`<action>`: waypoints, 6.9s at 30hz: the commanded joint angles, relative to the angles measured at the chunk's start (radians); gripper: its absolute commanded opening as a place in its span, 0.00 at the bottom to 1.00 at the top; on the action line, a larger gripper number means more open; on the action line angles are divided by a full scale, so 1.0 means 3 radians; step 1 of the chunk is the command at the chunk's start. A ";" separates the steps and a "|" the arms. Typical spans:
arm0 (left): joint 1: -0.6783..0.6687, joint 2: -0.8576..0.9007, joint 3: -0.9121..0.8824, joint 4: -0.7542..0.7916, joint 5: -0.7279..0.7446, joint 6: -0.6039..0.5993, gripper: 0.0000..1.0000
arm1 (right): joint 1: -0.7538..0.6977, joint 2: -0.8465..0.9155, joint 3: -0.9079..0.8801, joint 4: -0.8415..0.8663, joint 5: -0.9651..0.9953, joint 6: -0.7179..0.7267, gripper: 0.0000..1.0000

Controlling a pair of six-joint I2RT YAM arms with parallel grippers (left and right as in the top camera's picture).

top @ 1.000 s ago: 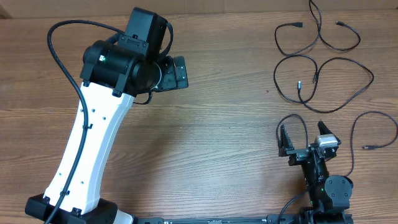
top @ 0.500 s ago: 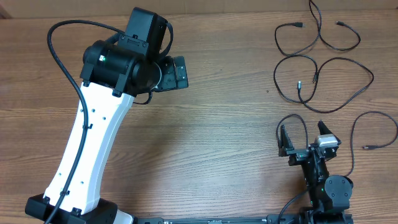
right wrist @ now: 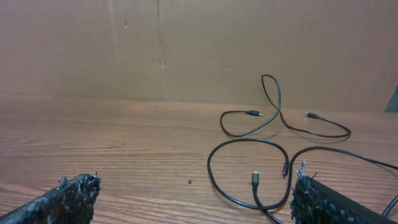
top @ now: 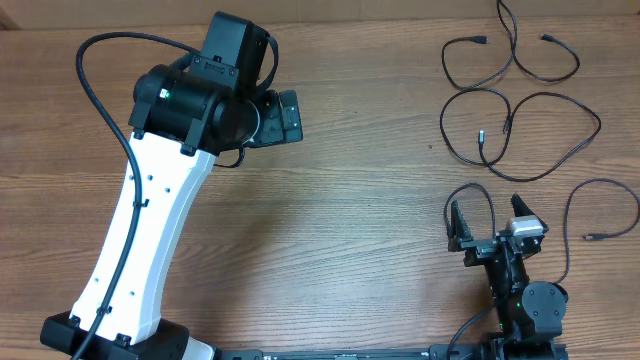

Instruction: Untangle cables

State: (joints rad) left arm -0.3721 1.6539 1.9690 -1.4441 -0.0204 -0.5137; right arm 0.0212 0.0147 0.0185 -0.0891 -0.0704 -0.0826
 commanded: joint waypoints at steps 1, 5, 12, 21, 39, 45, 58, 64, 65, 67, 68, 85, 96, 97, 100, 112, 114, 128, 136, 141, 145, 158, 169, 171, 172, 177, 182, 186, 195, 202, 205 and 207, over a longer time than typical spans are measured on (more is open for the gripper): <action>0.0011 0.0028 0.0009 0.0000 -0.0043 0.0066 1.00 | 0.0019 -0.0039 -0.0033 0.0029 0.0046 -0.0001 1.00; 0.0011 0.0028 0.0009 -0.0008 -0.0046 0.0066 0.99 | 0.0019 -0.0039 -0.0033 0.0029 0.0046 -0.0001 1.00; 0.0011 0.0028 0.0009 -0.0100 -0.0029 0.0065 1.00 | 0.0019 -0.0039 -0.0033 0.0029 0.0046 -0.0001 1.00; 0.0015 -0.0099 0.0008 -0.0137 -0.0135 0.0066 1.00 | 0.0019 -0.0039 -0.0033 0.0029 0.0046 -0.0001 1.00; 0.0070 -0.1361 -0.1939 0.1094 -0.0392 0.0468 1.00 | 0.0019 -0.0039 -0.0033 0.0029 0.0046 -0.0001 1.00; 0.0214 -0.1727 -0.2276 0.1044 -0.0455 0.0468 1.00 | 0.0019 -0.0039 -0.0033 0.0029 0.0046 -0.0001 1.00; 0.0595 -0.2352 -0.3189 0.1803 -0.0102 0.0950 1.00 | 0.0019 -0.0039 -0.0033 0.0029 0.0046 -0.0001 1.00; 0.0777 -0.2843 -0.3672 0.2162 0.0048 0.0973 1.00 | 0.0019 -0.0039 -0.0033 0.0029 0.0046 -0.0001 1.00; 0.0809 -0.2923 -0.3742 0.2193 0.0076 0.0984 1.00 | 0.0019 -0.0039 -0.0033 0.0029 0.0046 -0.0001 1.00; 0.0879 -0.3128 -0.3913 0.2277 0.0153 0.1052 1.00 | 0.0019 -0.0039 -0.0033 0.0029 0.0046 -0.0001 1.00; 0.0912 -0.3241 -0.4007 0.2332 0.0177 0.1067 1.00 | 0.0019 -0.0039 -0.0033 0.0029 0.0046 -0.0001 1.00; 0.0947 -0.4267 -0.4983 0.3019 0.0183 0.1066 1.00 | 0.0019 -0.0039 -0.0033 0.0029 0.0046 -0.0001 1.00; 0.0963 -0.4907 -0.5558 0.3477 0.0182 0.1066 1.00 | 0.0019 -0.0039 -0.0033 0.0029 0.0046 -0.0001 1.00; 0.0964 -0.4966 -0.5599 0.3499 0.0179 0.1066 0.99 | 0.0019 -0.0039 -0.0033 0.0028 0.0046 -0.0001 1.00; 0.0991 -0.5095 -0.5680 0.3555 0.0181 0.1066 0.99 | 0.0019 -0.0039 -0.0033 0.0029 0.0046 -0.0001 1.00; 0.1073 -0.5505 -0.5872 0.3641 0.0106 0.1066 1.00 | 0.0019 -0.0039 -0.0033 0.0028 0.0046 -0.0001 1.00; 0.1091 -0.5503 -0.5928 0.3740 0.0107 0.1064 0.99 | 0.0019 -0.0039 -0.0033 0.0029 0.0046 -0.0001 1.00; 0.1095 -0.5503 -0.6418 0.4609 0.0122 0.1015 0.99 | 0.0019 -0.0039 -0.0033 0.0029 0.0046 -0.0001 1.00; 0.1096 -0.5503 -0.6549 0.4646 0.0116 0.1015 1.00 | 0.0019 -0.0039 -0.0033 0.0029 0.0046 -0.0001 1.00; 0.1096 -0.5503 -0.6549 0.4551 0.0048 0.1050 1.00 | 0.0019 -0.0039 -0.0033 0.0029 0.0046 -0.0001 1.00; 0.1096 -0.5503 -0.6549 0.4551 0.0048 0.1096 1.00 | 0.0019 -0.0039 -0.0033 0.0029 0.0046 -0.0001 1.00; 0.1108 -0.5503 -0.6549 0.4546 0.0010 0.1503 1.00 | 0.0019 -0.0039 -0.0033 0.0029 0.0046 -0.0001 1.00; 0.1164 -0.5503 -0.6549 0.4542 0.0034 0.1518 1.00 | 0.0019 -0.0039 -0.0033 0.0029 0.0046 -0.0001 1.00; 0.1164 -0.5503 -0.6547 0.4541 0.0045 0.1595 1.00 | 0.0019 -0.0039 -0.0033 0.0029 0.0046 -0.0001 1.00; 0.1164 -0.5503 -0.6549 0.4541 0.0045 0.1652 1.00 | 0.0019 -0.0039 -0.0033 0.0029 0.0046 -0.0001 1.00; 0.1150 -0.5503 -0.6547 0.4541 0.0045 0.1717 0.99 | 0.0019 -0.0039 -0.0033 0.0028 0.0046 -0.0001 1.00; 0.1080 -0.5503 -0.6549 0.4540 0.0038 0.1719 1.00 | 0.0019 -0.0039 -0.0033 0.0029 0.0046 -0.0001 1.00; 0.1092 -0.5503 -0.6549 0.4543 -0.0008 0.1691 1.00 | 0.0019 -0.0039 -0.0033 0.0029 0.0046 -0.0001 1.00; 0.1092 -0.5503 -0.6549 0.4545 -0.0045 0.1467 0.99 | 0.0019 -0.0039 -0.0033 0.0029 0.0046 -0.0001 1.00; 0.1119 -0.5503 -0.6549 0.4545 -0.0027 0.1490 1.00 | 0.0019 -0.0039 -0.0033 0.0029 0.0046 -0.0001 1.00; 0.1137 -0.5503 -0.6549 0.4545 -0.0019 0.1492 1.00 | 0.0019 -0.0039 -0.0033 0.0029 0.0046 -0.0001 1.00; 0.1137 -0.5503 -0.6549 0.4546 -0.0017 0.1549 0.99 | 0.0019 -0.0039 -0.0033 0.0028 0.0046 -0.0001 1.00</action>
State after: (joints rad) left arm -0.0383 0.0147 0.0097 -0.0799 -0.0193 -0.0525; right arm 0.0216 0.0147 0.0185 -0.0860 -0.0696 -0.0826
